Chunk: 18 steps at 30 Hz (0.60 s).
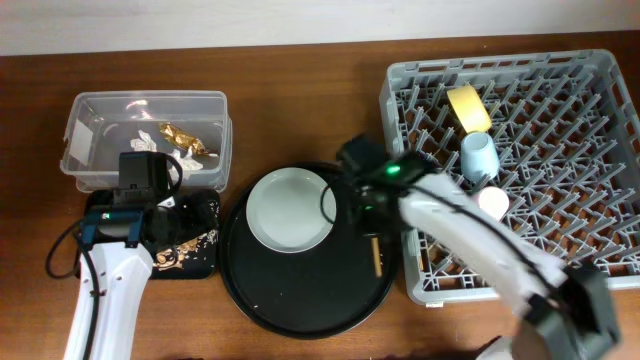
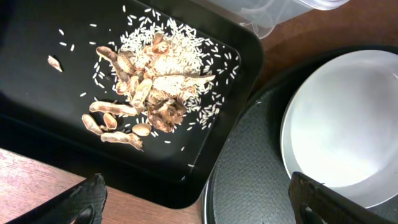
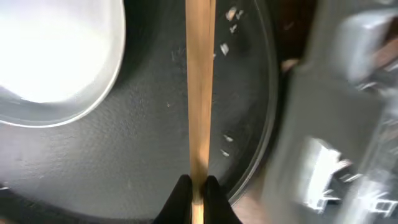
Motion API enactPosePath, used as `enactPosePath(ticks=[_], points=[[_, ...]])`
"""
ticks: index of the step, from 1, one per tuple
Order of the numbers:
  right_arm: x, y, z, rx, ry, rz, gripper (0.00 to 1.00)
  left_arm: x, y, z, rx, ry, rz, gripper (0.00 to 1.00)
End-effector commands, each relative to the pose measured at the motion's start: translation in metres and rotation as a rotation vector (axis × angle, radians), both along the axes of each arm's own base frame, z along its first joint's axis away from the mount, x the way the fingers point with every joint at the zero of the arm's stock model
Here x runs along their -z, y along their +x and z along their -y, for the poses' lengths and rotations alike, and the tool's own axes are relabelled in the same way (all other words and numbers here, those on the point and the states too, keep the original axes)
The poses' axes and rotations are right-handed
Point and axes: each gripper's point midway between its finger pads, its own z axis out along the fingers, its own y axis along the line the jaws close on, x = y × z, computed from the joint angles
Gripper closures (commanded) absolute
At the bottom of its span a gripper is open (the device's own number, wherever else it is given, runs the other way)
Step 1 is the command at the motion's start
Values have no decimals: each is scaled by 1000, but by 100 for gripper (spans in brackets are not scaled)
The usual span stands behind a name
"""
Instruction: Sort waste into correct bins and load items into the dishwasher rack
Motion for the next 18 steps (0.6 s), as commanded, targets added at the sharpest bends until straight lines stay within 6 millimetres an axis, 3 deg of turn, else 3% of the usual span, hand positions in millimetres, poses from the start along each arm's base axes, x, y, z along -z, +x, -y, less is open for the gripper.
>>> enactPosePath(ticks=[1, 4, 10, 11, 12, 13, 16, 18], points=[[-45, 13, 49, -42, 7, 108, 96, -3, -1, -2, -15, 0, 10, 7], [-41, 19, 92, -12, 3, 64, 96, -3, -1, -2, -15, 0, 9, 7], [-1, 20, 96, -19, 9, -77, 92, -3, -1, -2, -15, 0, 8, 7], [0, 22, 94, -19, 13, -70, 84, -3, -1, -2, -15, 0, 8, 7], [-2, 23, 94, -26, 14, -63, 61, -3, -1, -2, -15, 0, 8, 7], [-6, 24, 94, -26, 17, -50, 54, -3, -1, -2, -15, 0, 8, 7], [-39, 37, 89, -26, 52, 44, 53, -3, -1, -2, -15, 1, 8, 7], [-70, 49, 65, -60, 156, 131, 52, -3, -1, -2, -15, 0, 8, 7]])
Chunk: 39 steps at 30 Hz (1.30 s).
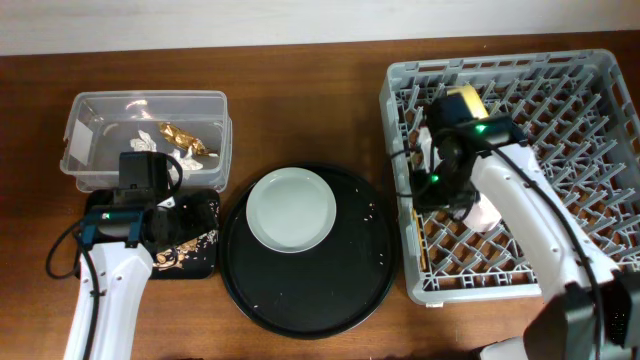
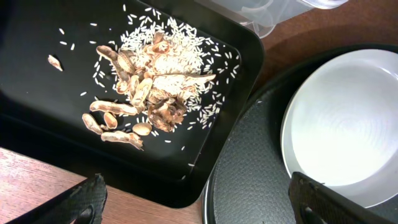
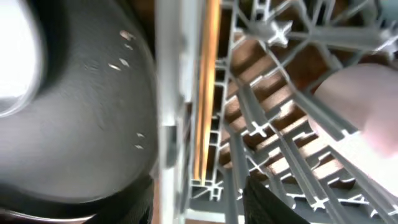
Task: Sort waste into correct bins and load items into the dishwasher rack
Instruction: 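Grasp the white plate edge and stand it upright in the rack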
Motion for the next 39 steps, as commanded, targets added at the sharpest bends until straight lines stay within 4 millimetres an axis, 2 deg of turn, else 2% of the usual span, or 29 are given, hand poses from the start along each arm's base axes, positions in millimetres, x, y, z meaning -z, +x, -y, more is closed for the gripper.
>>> enactPosePath(ticks=[1, 3, 6, 8, 10, 14, 17, 18, 19, 20, 21, 22, 23, 24, 27, 30, 32, 34, 35, 37, 38, 39], points=[[-52, 18, -36, -56, 154, 159, 50, -3, 0, -2, -15, 0, 13, 7], [-48, 21, -76, -162, 191, 197, 46, -3, 0, -2, -15, 0, 12, 7], [-18, 20, -115, -210, 194, 158, 39, -3, 0, -2, -15, 0, 12, 7], [17, 23, -133, -182, 180, 81, 39, -3, 0, -2, -15, 0, 12, 7], [62, 28, -142, -136, 154, -6, 39, -3, 0, -2, -15, 0, 12, 7], [114, 35, -150, -63, 142, -87, 41, -3, 0, -2, -16, 1, 12, 7], [137, 32, -149, -60, 121, -127, 44, -3, 0, -2, -15, 0, 12, 7], [139, 29, -145, -57, 102, -141, 53, -3, 0, -2, -15, 0, 12, 7], [141, 26, -131, -14, 31, -151, 69, -3, 0, -2, -15, 0, 12, 7], [142, 24, -115, 53, -51, -157, 79, -3, 0, -2, -15, 0, 12, 7], [142, 22, -107, 84, -87, -163, 86, -3, 0, -2, -16, 1, 12, 7], [142, 23, -106, 86, -84, -165, 88, -3, 0, -2, -16, 1, 12, 7], [141, 22, -107, 85, -84, -167, 96, -3, 0, -2, -16, 1, 12, 7], [141, 22, -107, 85, -79, -169, 96, -3, 0, -2, -16, 1, 12, 7], [120, 27, -110, 73, -50, -120, 96, -3, 0, -2, -16, 1, 12, 7], [57, 40, -103, 69, 23, 27, 96, -3, 0, -2, -16, 1, 12, 7], [-11, 54, -67, 99, 29, 223, 96, -3, 0, -2, -15, 1, 12, 7], [-82, 70, 9, 231, -149, 506, 96, -3, 0, -2, -15, 1, 13, 7], [-106, 74, 33, 267, -220, 602, 96, -3, 0, -2, -16, 1, 13, 7], [-145, 81, 80, 366, -407, 758, 96, -4, 1, -2, -15, 1, 16, 7], [-154, 80, 100, 421, -522, 788, 96, -4, 1, -2, -16, 1, 16, 7], [-150, 82, 105, 430, -572, 778, 96, -4, 1, -2, -16, 1, 16, 7]])
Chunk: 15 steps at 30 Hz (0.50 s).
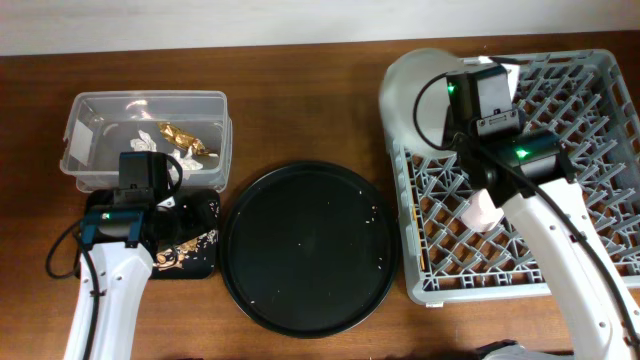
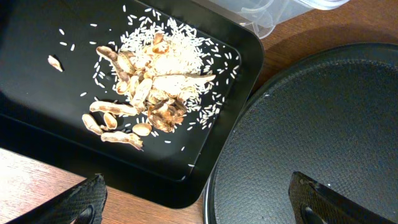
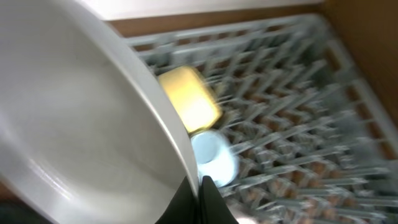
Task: Sort waste into correct bins and load items into the dishwasher rack
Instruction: 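Grasp the white plate edge and stand it upright in the rack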
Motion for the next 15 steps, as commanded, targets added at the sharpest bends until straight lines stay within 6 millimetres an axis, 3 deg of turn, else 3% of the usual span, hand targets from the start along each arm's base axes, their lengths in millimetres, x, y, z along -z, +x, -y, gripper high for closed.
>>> enactPosePath(ticks=[1, 6, 8, 14, 15], points=[[1, 2, 33, 131, -189, -19, 96, -4, 0, -2, -15, 0, 15, 7], [69, 12, 21, 84, -201, -235, 96, -4, 1, -2, -15, 1, 17, 7], [77, 11, 17, 66, -182, -265, 96, -4, 1, -2, -15, 1, 19, 7], [100, 0, -23, -81, 43, -358, 96, -4, 2, -2, -15, 1, 21, 7], [98, -5, -39, -136, 130, -366, 83, -4, 2, -2, -15, 1, 21, 7]])
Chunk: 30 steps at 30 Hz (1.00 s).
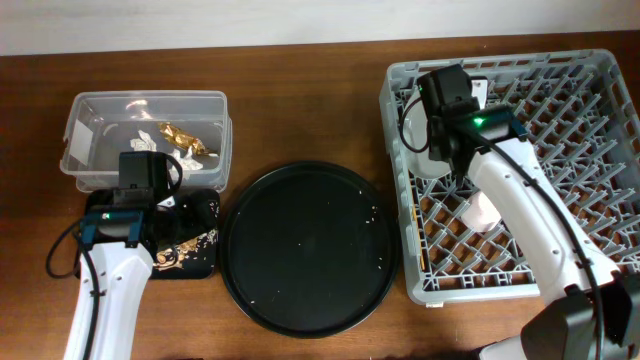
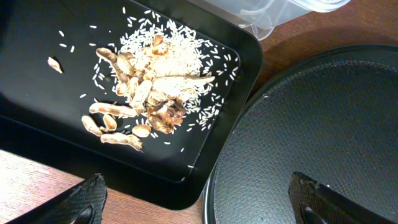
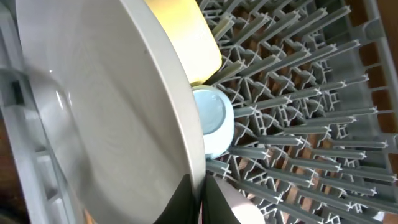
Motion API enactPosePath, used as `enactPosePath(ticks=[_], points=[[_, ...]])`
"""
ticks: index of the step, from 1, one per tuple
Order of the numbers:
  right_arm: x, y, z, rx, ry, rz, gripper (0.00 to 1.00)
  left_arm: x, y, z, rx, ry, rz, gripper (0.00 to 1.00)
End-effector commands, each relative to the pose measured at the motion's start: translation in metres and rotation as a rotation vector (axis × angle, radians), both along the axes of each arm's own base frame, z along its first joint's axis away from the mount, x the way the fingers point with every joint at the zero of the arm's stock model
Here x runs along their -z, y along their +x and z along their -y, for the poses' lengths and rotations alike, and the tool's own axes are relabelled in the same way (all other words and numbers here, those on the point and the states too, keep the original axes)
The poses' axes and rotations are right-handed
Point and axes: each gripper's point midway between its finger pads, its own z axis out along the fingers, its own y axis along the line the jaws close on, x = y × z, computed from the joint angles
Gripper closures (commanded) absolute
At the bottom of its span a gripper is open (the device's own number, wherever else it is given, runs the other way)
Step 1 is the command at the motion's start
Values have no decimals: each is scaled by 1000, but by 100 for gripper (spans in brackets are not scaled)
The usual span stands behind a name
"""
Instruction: Sort waste into correct bins and load items into the dishwasher rack
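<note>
My right gripper is shut on the rim of a white plate. The plate stands on edge among the tines in the left part of the grey dishwasher rack. Behind the plate sit a yellow item and a light blue cup, and a pale cup lies lower in the rack. My left gripper hangs open and empty over the edge of the black rectangular tray, which holds rice and peanut shells.
The round black tray in the middle holds only a few crumbs. A clear plastic bin with wrappers stands at the back left, just behind the black rectangular tray. The rack fills the right side of the table.
The plate was held raised and tilted over the rack's back left corner. Now it is lower, on edge between the rack's tines, with my right gripper still shut on it. The left arm has not moved.
My right gripper was shut on a wooden chopstick on the round tray, beside the plate. Then the chopstick lay along the rack's left wall and the gripper was open. Then the plate was off the tray and in my right gripper, and now it stands in the rack.
</note>
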Motion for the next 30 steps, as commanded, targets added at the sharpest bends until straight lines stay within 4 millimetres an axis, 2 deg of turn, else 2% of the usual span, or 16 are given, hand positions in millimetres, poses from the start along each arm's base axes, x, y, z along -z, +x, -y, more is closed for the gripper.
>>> enactPosePath(ticks=[1, 2, 3, 4, 7, 8, 10, 11, 12, 15, 16, 17, 20, 21, 24, 30], points=[[8, -14, -45, -126, 250, -70, 69, -4, 1, -2, -16, 1, 16, 7], [0, -18, -51, -144, 289, -57, 48, -4, 0, -2, -15, 0, 16, 7], [-8, -22, -51, -149, 298, -42, 18, -4, 0, -2, -16, 1, 15, 7], [-16, -26, -49, -150, 301, -26, 1, -4, 0, -2, -15, 0, 14, 7], [-50, -48, -49, -195, 332, 38, 1, -3, 0, -1, -13, -6, 14, 7], [-58, -55, -59, -297, 353, 38, 1, -4, 3, 6, 24, -36, 26, 7], [-60, -65, -79, -435, 419, 1, 1, -14, 21, 40, 235, -134, 119, 8], [-54, -71, -81, -440, 433, -39, 2, -17, 24, 53, 329, -118, 139, 3], [-49, -80, -79, -427, 433, -78, 1, -11, 9, 69, 419, -113, 82, 1], [-54, -99, -73, -393, 442, -84, 1, 2, -29, 65, 433, -102, -79, 1], [-54, -103, -70, -382, 439, -67, 1, 0, -35, 65, 449, -97, -73, 1], [-51, -120, -62, -375, 432, 0, 1, -8, -40, 64, 452, -89, -17, 1], [-44, -153, -50, -407, 429, 212, 1, -38, -57, 61, 466, -45, 230, 1], [-45, -167, -46, -421, 431, 285, 1, -47, -68, 60, 468, -33, 332, 1], [-41, -199, -37, -429, 433, 340, 1, -75, -87, 58, 469, -8, 513, 1], [-37, -203, -36, -425, 431, 317, 1, -80, -90, 58, 469, -4, 541, 1]])
